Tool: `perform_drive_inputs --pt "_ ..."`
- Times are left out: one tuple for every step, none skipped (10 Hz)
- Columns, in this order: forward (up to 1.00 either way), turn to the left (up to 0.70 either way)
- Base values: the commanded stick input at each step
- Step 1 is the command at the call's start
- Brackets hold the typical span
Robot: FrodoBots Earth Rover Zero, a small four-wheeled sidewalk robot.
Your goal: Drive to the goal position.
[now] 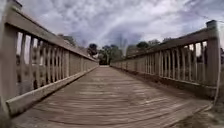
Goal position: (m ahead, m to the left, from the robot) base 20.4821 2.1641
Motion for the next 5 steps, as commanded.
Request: perform_drive_inputs --pt "0.50 0.00" --pt "0.50 0.00" --pt "0.50 0.00" --pt "0.50 0.00" --pt "0.50 0.00"
